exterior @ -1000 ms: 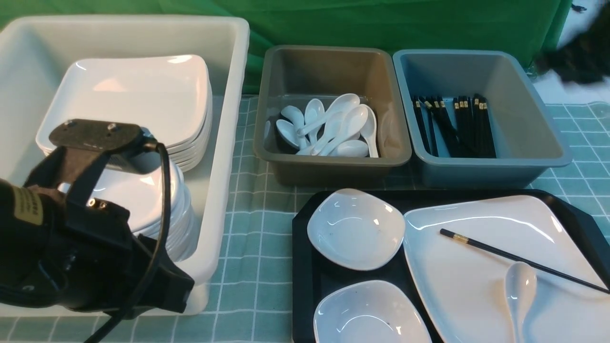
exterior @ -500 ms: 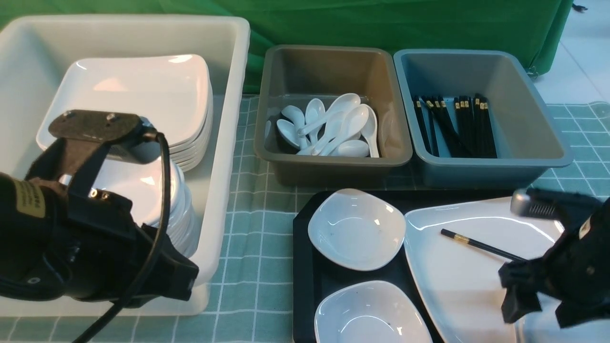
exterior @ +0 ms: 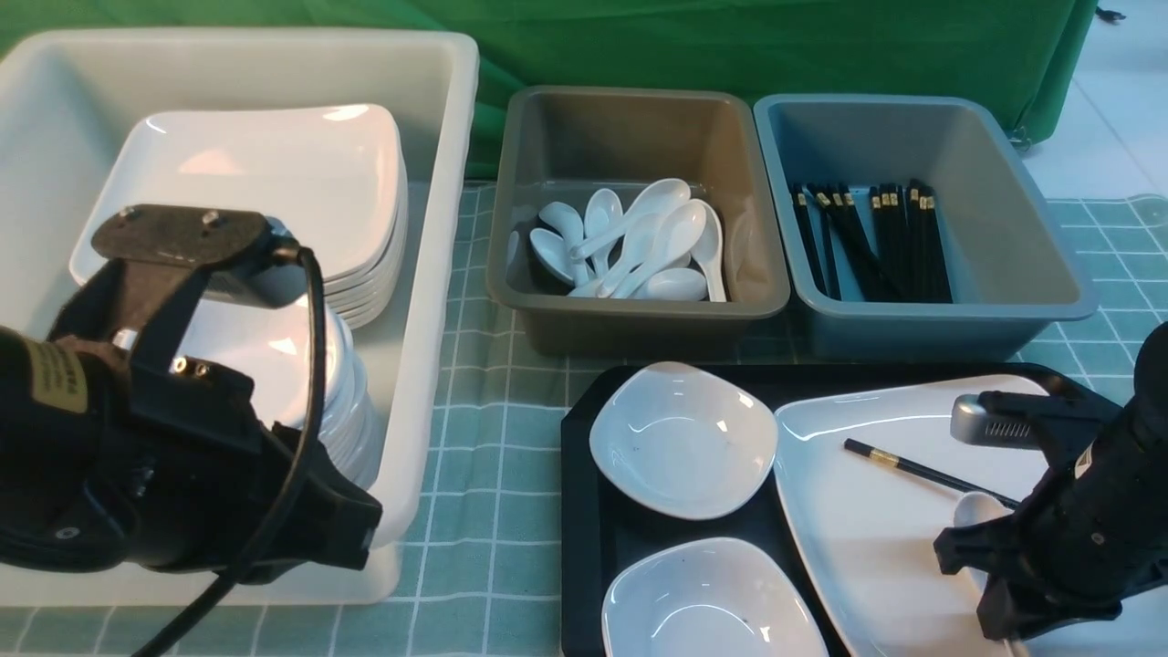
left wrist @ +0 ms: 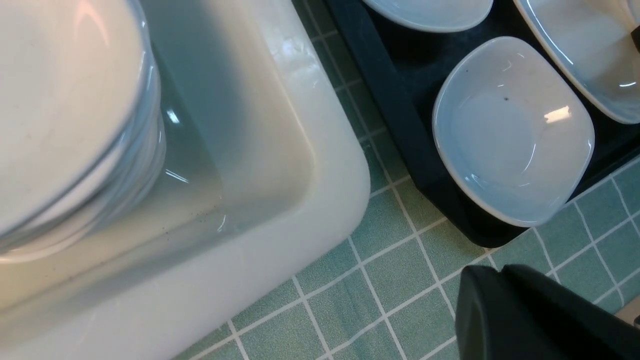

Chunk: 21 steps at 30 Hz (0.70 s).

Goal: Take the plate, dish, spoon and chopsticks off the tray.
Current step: Use the right arm to grab a soup spoon from the plate, then use the right arm to put the soup spoon into the small storage box in the middle

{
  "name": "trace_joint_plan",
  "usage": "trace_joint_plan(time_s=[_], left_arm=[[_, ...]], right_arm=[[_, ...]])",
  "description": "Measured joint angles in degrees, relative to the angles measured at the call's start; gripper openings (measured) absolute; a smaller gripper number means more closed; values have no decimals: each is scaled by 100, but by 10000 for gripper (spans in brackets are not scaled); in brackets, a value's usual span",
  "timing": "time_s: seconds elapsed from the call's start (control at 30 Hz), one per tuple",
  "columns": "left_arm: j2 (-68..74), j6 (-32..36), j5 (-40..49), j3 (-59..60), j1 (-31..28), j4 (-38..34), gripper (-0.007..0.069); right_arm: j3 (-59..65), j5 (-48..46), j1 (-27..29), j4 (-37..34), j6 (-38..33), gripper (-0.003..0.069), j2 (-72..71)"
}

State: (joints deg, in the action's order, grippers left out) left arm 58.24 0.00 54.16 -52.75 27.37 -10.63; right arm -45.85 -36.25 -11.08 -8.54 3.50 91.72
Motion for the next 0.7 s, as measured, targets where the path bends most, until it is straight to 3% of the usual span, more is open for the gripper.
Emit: trace_joint_plan(time_s=[0.3, 0.53, 0.7], left_arm=[[0, 0, 0, 0, 0, 0, 8], [0, 0, -79, 0, 0, 0, 8], [0, 0, -59, 0, 0, -5, 8]], right_arm=[[-1052, -340, 0, -430, -415, 155, -908], [-4017, -110, -146, -661, -786, 155, 493], [-6426, -254, -618, -697, -801, 155, 2355]])
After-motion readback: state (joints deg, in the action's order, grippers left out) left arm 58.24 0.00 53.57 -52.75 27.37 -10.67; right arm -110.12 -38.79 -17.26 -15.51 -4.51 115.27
